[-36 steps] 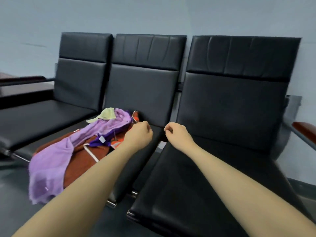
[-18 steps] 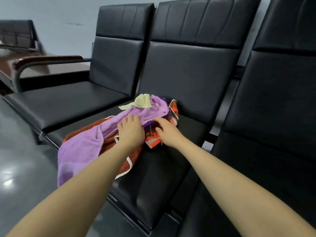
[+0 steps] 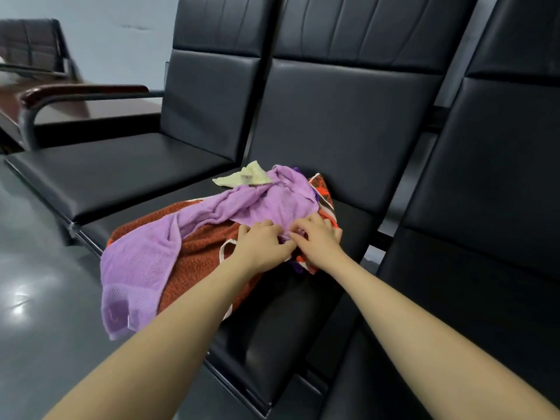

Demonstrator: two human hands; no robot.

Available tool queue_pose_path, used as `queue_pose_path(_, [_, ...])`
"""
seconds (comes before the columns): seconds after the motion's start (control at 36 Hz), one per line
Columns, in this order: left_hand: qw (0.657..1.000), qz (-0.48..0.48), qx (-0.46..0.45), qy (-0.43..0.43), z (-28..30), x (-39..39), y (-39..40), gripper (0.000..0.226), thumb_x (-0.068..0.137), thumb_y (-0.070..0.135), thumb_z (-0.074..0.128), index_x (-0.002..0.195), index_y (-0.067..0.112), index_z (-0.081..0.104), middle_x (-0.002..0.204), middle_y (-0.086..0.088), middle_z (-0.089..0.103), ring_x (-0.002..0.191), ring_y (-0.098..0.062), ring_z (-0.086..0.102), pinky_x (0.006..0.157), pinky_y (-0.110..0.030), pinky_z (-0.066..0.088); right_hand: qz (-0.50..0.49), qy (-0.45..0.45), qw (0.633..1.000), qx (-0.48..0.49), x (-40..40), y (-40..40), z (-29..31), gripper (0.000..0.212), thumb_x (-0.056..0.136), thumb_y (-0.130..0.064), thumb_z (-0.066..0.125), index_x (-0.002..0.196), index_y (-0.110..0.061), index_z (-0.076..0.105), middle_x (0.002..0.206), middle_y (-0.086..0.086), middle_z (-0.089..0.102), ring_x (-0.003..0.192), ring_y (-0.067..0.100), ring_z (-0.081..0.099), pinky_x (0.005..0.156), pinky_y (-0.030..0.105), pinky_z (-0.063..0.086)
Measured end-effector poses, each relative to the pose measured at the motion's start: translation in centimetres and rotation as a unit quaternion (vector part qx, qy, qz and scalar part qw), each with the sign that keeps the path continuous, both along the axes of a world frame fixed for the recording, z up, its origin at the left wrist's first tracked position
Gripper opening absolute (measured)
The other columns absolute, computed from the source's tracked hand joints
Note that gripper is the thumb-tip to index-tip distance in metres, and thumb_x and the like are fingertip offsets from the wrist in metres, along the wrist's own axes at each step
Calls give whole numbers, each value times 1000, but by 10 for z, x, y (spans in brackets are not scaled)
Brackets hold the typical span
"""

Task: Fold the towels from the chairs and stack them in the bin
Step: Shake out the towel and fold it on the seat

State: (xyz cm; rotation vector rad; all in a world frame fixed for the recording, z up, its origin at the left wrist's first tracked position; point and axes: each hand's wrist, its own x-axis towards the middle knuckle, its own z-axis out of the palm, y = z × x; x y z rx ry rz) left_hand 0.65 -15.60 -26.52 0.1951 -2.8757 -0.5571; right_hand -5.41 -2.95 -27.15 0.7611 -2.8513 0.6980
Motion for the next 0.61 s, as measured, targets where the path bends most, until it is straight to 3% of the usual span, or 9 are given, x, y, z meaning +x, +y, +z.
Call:
queue_pose_path(0.11, [1000,1,20,-5,9,3,0,32,97,28,35,107,16,63,114,-3,61,108,-23,50,93,-34,28,-4,17,999,-35,5,0,8,9,91,-27,55,83,-26,59,101,-5,51,101,18,47,73,31,18])
queue_pose_path(0.22, [998,31,20,50,12,7,-4,28,98,20,34,113,11,56,117,-13,62,109,-30,53,90,-35,34,-40,-16,975,-219,12,4,19,19,93,-16,48,75,-23,48,81,-8,51,87,17,51,81,32,27])
queue_pose_path(0.28, [995,57,22,75,12,6,-7,31,96,17,39,125,11,51,127,-12,56,118,-31,49,96,-38,33,-33,-19,949,-312,14,9,26,23,96,-16,44,75,-26,46,77,-10,51,81,15,50,82,34,36])
queue_pose_path(0.39, [986,122,-24,109,16,7,-7,53,91,19,49,141,12,35,141,-11,39,128,-32,38,101,-41,30,-33,-2,915,-401,22,18,45,26,99,-15,40,76,-28,43,70,-11,45,67,7,40,66,26,36])
queue_pose_path(0.44, [984,132,-59,106,17,7,-8,55,91,19,49,143,13,32,144,-9,36,128,-33,37,101,-42,31,-44,8,902,-429,27,22,52,27,100,-15,38,76,-28,41,70,-11,43,66,6,39,63,22,35])
queue_pose_path(0.53, [987,117,-96,54,19,7,-7,43,93,22,46,136,17,43,146,-6,35,129,-31,34,103,-42,30,-74,17,885,-459,34,28,61,27,101,-15,36,76,-26,39,74,-9,43,75,11,41,64,19,36])
queue_pose_path(0.61, [991,107,-73,16,24,10,1,37,93,14,42,129,19,51,139,-4,47,127,-27,40,101,-40,29,-100,24,898,-427,39,39,64,22,99,-17,36,79,-24,40,75,-11,45,87,20,44,78,34,38])
